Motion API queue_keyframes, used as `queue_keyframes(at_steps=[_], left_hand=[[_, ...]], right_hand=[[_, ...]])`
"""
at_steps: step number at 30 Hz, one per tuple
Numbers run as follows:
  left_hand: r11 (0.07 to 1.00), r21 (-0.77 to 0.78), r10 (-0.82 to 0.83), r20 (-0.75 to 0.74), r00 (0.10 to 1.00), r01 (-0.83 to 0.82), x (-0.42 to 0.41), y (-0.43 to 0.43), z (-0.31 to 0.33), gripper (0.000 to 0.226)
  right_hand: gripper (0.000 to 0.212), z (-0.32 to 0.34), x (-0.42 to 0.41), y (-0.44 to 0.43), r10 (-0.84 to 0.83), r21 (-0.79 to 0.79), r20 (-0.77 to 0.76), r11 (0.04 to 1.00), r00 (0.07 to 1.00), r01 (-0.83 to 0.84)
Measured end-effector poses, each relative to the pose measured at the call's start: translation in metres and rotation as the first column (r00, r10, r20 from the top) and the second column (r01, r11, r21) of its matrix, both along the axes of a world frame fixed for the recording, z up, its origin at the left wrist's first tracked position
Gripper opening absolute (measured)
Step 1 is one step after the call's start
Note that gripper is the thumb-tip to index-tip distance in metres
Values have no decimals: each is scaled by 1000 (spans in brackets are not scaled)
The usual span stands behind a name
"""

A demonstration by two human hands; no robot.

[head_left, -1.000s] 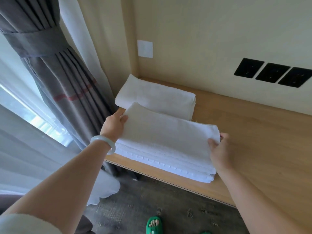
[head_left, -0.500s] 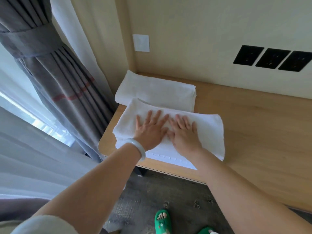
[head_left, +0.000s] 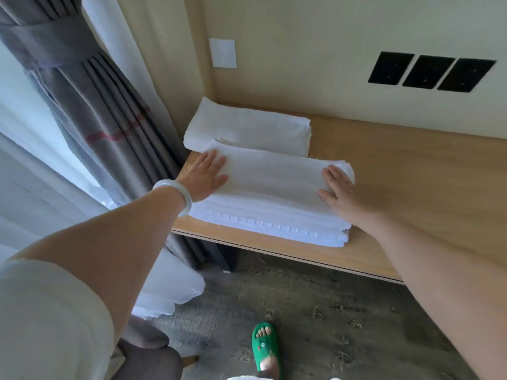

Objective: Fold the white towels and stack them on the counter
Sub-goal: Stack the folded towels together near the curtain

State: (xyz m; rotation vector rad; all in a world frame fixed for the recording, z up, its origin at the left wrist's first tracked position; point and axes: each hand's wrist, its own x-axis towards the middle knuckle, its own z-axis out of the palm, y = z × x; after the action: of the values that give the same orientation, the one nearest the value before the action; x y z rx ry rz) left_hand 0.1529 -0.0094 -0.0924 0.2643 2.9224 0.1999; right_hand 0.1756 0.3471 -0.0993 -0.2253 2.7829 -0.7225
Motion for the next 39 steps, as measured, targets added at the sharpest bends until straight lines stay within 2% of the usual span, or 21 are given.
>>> queue_keyframes(at_steps=[2,3,5,7,8,10,12,14,16,18,20,24,26,28,31,33,35,37,39], left_hand=[[972,193,122,81,989,-136,9,-6,9,64],[916,319,202,159,966,-244,17,-9,14,66],[726,500,336,340,878,-471,37,-16,21,65],[532,591,395,461,795,-607,55,-19,22,48],[445,619,415,498,761,-647,62,-19,20,39],[283,652,453,555,697,-704,72,-16,19,32],[164,674,453,597,662,-720,78,-13,19,41],[146,687,470,585,661,-712,79,-11,18,48],[183,687,493,555,670,-703,79,-12,17,56],[241,666,489,545,681,-706,77,-11,17,67],[246,670,457,558,693,-701,68,-9,14,69],[162,689,369,622,691,-706,41,-3,15,58],[78,628,322,719,616,-774,25,-8,15,63],[22,552,270,800,537,-834,14,-18,14,58],[11,539,179,827,532,-842,0,-31,8,45],[13,534,104,840,532,-845,-5,-36,8,45],[47,512,68,855,514,-858,-10,-39,7,58],[148,477,97,865,493,-866,-10,-40,5,84],[205,472,138,853,503,-857,-10,-42,-2,105]], right_hand=[[63,16,13,13,-88,-212,102,971,991,108],[62,20,21,20,-171,-303,165,929,971,215],[65,25,37,28,-327,-425,313,791,892,440],[56,24,51,32,-362,-476,504,640,784,602],[42,23,60,30,-326,-494,575,593,751,636],[21,17,72,23,-313,-516,606,546,731,661],[23,11,76,17,-372,-545,565,502,736,672],[29,9,74,14,-434,-562,517,478,738,675],[36,8,69,11,-434,-565,511,481,742,670],[56,6,63,7,-421,-542,516,514,746,665],[73,1,52,6,-432,-510,538,517,724,688],[83,-9,34,7,-392,-494,625,470,675,731],[82,-9,31,8,-352,-475,673,469,651,745],[80,-10,25,11,-333,-476,688,465,645,747],[81,-7,15,17,-333,-494,690,433,643,754],[81,-7,10,23,-317,-498,718,388,619,776],[84,-8,9,27,-294,-494,743,366,601,789],[87,-10,10,28,-279,-479,762,365,585,798],[79,-11,12,26,-235,-488,785,336,573,806]])
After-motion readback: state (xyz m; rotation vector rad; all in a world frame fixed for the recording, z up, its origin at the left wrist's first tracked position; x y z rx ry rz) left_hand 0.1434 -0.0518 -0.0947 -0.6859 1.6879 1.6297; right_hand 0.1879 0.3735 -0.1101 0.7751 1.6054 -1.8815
